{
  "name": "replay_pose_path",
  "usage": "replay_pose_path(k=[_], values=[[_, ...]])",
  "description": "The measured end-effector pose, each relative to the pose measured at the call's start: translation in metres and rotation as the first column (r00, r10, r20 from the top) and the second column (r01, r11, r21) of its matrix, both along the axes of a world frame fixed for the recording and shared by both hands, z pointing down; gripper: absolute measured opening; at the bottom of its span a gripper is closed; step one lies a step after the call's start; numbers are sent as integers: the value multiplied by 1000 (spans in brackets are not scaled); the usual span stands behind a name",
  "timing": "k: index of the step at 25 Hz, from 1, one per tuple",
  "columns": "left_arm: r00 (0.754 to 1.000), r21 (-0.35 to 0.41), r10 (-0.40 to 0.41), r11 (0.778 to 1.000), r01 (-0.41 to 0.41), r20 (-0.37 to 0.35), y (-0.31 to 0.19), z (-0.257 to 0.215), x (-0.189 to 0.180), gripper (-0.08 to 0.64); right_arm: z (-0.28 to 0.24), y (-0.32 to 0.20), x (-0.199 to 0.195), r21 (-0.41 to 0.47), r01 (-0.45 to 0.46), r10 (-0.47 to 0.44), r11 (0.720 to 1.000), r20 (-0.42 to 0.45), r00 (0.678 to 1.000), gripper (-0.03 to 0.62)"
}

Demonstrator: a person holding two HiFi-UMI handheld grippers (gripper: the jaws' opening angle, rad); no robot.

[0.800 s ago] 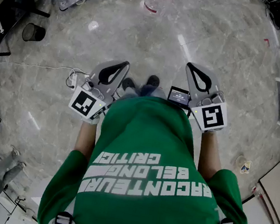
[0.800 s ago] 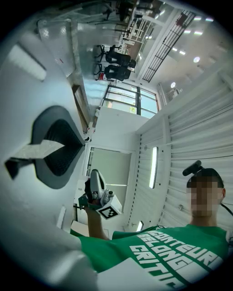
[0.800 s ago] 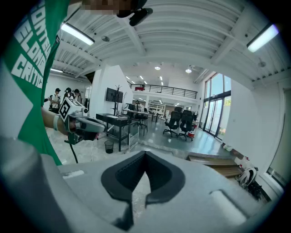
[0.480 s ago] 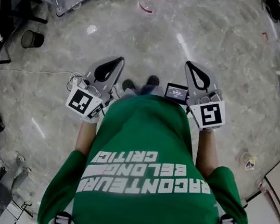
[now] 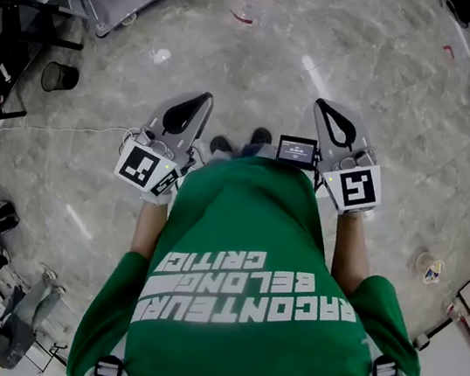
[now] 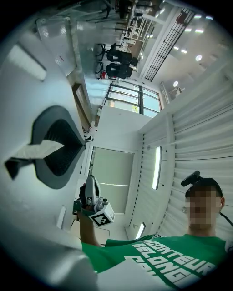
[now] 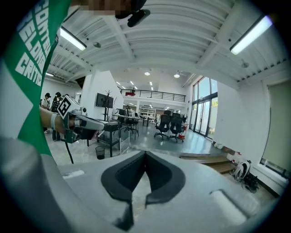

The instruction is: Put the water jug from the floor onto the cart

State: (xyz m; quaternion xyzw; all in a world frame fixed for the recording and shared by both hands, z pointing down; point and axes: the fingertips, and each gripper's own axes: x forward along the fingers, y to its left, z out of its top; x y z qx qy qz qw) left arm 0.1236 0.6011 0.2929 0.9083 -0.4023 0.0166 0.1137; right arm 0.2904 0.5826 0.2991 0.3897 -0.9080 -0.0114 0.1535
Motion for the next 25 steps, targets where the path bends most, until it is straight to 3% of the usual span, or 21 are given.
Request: replay_pose_path(k=[8,13,25], values=[[1000,-29,-1,1000,1,6,-8,5,31,15,12,-13,46,6,-51,51,999,-25,998,-8],[999,-2,0,1000,0,32,-15,-1,47,15,28,-20,63,-20,-37,36,999,-23,999,-8],[998,-21,-57,998,57,3,-34,22,15,15,44,-54,31,-55,-8,5,998,-59,998,-8]])
